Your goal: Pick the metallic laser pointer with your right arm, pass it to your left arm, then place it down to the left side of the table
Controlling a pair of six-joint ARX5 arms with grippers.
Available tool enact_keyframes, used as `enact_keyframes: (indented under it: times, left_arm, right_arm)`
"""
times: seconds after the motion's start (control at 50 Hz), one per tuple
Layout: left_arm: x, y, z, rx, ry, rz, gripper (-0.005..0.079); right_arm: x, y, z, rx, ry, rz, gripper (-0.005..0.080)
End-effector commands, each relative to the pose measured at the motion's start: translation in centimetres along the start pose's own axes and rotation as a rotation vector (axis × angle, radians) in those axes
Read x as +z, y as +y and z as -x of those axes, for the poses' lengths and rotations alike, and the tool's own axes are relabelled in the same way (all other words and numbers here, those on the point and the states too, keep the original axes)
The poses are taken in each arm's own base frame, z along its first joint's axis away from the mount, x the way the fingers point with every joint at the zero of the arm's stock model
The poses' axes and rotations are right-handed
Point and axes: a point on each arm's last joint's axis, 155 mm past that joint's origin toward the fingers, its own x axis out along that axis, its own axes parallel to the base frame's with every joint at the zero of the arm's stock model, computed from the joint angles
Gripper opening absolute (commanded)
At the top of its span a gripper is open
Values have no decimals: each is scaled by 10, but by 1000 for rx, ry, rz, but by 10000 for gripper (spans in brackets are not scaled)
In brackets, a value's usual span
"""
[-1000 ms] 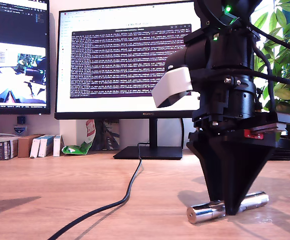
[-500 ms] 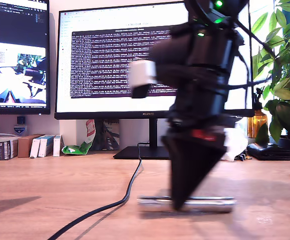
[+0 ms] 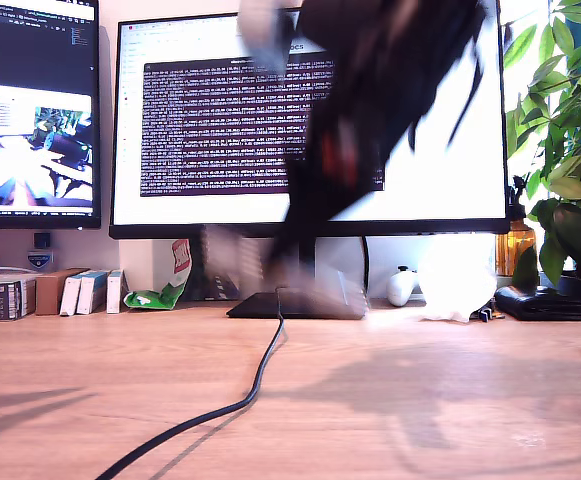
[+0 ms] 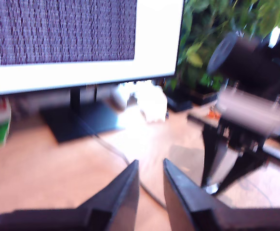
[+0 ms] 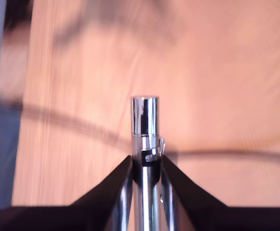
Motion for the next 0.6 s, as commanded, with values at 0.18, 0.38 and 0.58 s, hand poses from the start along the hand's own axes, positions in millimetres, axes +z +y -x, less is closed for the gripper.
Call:
enact_keyframes:
  times: [0.18, 0.38, 0.58]
  left_arm:
    - [43, -11, 3, -39, -152, -85, 353]
    - [78, -23, 11, -87, -276, -29, 369]
    - [102, -37, 15, -173, -357, 58, 368]
  right_arm:
    - [67, -19, 55, -152, -249, -19, -11]
    - [107, -18, 81, -170, -402, -15, -11]
    - [148, -9, 102, -160, -505, 42, -11]
